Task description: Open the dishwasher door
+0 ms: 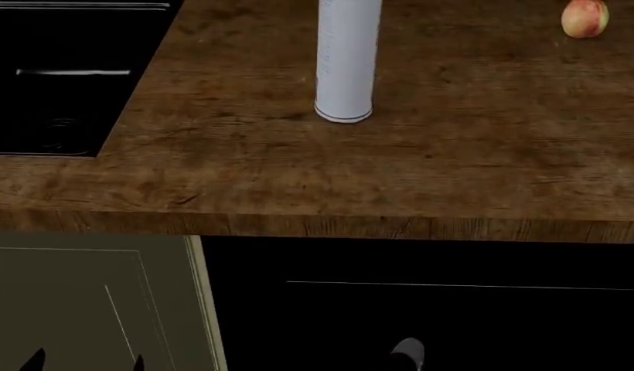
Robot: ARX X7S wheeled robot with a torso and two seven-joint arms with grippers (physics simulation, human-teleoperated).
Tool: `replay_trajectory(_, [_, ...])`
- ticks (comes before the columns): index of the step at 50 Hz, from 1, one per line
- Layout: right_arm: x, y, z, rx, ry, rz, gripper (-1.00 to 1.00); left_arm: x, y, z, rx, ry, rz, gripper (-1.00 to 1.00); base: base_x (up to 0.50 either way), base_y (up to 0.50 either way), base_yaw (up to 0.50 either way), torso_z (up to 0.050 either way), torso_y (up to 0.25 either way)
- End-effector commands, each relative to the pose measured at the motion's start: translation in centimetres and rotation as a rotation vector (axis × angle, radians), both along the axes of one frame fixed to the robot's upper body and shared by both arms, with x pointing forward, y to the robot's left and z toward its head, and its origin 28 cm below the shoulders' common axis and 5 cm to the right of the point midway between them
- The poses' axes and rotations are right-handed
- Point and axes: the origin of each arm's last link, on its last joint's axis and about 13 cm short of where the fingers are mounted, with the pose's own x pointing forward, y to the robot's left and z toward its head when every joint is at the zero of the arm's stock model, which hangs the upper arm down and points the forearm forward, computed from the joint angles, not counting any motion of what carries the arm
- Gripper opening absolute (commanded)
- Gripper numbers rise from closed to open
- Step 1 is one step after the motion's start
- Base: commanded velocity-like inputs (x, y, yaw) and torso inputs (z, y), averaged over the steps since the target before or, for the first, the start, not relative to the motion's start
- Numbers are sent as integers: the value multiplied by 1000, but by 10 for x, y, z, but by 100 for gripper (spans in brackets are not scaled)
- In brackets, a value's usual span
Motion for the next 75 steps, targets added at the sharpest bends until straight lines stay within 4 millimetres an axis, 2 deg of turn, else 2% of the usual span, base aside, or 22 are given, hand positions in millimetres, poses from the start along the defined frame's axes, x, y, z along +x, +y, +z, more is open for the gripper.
replay_trajectory(1, [16, -1, 6, -34, 7, -5, 100, 0, 1, 1, 2, -3, 6, 100, 0, 0, 0, 0, 0])
replay_trajectory(11, [36, -1, 11, -67, 8, -6, 100, -1, 3, 0, 3, -4, 15, 100, 0, 0, 0, 0, 0])
replay_trajectory(24, [52, -1, 17, -94, 9, -7, 100, -3, 4, 2, 0, -8, 21, 100, 0, 0, 0, 0, 0])
replay_trajectory(31, [61, -5, 10, -89, 46, -34, 100, -5, 5, 4, 0, -13, 29, 100, 0, 0, 0, 0, 0])
replay_trajectory(37, [72, -2, 15, -106, 48, -28, 100, -6, 7, 5, -1, -17, 41, 100, 0, 0, 0, 0, 0])
replay_trajectory(51, [83, 2, 12, -120, 66, -15, 100, -6, 10, 5, 2, -23, 52, 100, 0, 0, 0, 0, 0])
replay_trajectory(52, [83, 1, 12, -120, 67, -16, -100, -6, 10, 5, 1, -23, 53, 100, 0, 0, 0, 0, 0])
replay_trajectory(66, [75, -4, 12, -120, 76, -18, -100, -6, 9, 6, -1, -22, 51, 100, 4, 0, 2, 0, 0])
replay_trajectory(75, [52, -10, 12, -115, 88, -16, -100, -3, 11, 6, 1, -15, 49, 100, 0, 0, 0, 0, 0])
